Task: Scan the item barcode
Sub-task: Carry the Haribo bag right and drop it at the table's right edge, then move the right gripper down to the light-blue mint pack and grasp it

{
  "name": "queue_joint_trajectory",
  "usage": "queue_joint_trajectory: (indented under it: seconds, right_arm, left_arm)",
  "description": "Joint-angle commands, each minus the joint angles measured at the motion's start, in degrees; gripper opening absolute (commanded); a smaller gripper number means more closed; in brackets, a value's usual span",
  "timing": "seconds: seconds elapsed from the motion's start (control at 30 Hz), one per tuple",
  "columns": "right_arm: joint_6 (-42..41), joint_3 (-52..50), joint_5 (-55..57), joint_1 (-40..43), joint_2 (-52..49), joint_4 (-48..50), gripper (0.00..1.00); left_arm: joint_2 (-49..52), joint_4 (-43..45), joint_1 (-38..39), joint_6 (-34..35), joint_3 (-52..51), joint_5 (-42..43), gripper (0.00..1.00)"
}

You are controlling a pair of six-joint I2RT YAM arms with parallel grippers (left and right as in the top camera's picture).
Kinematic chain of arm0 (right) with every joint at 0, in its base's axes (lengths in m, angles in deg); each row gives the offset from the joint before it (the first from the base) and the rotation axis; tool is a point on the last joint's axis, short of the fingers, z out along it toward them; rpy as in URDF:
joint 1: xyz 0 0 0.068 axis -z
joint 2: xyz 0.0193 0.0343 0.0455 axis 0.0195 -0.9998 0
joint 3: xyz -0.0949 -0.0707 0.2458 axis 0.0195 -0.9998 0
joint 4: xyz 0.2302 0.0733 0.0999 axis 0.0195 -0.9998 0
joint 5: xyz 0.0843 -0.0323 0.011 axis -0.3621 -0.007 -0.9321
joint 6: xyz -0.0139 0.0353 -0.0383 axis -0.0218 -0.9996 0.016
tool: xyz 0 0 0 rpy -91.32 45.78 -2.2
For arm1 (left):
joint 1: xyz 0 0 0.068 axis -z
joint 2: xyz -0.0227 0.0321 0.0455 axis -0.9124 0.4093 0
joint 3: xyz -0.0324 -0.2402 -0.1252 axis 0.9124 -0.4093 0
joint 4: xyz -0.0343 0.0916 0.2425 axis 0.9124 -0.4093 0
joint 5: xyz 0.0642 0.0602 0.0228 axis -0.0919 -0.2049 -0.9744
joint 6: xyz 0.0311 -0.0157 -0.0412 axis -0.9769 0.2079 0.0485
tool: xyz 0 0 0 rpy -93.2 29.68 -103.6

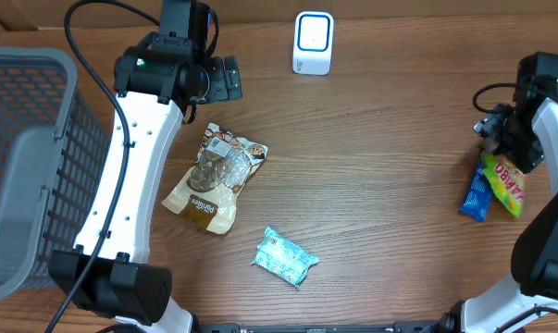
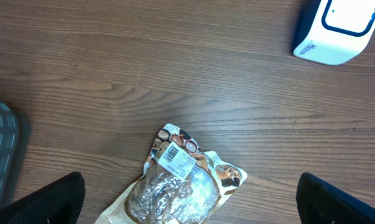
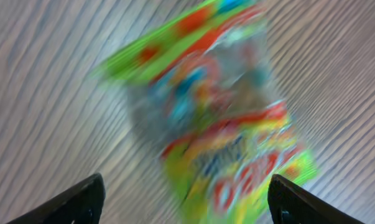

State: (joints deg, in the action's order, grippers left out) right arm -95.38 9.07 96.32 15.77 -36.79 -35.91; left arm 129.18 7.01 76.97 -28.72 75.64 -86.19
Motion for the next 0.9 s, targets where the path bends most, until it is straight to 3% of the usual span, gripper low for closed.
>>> queue_joint_trajectory:
  seconds: [0.0, 0.17, 0.5, 0.87]
  right_arm:
    - [7.48, 8.59, -13.20, -1.01, 1.05, -2.38, 0.80]
    - [17.42, 12.31, -36.44, -5.86, 1.09, -3.32, 0.79]
    - [23.28, 0.57, -33.77, -27.85, 0.87, -5.51, 0.83]
    - [21.81, -14.29, -35.39, -47.69, 0.87, 6.64, 0.91]
  left_arm:
    - [-0.85, 0.02, -0.24, -1.29, 0.92, -0.31, 1.00]
    - [-0.85, 0.02, -0.24, -1.29, 0.92, -0.33, 1.00]
    - [-0.85, 0.02, -0.24, -1.29, 0.92, -0.33, 1.00]
    - [-0.85, 0.02, -0.24, -1.29, 0.92, -0.33, 0.99]
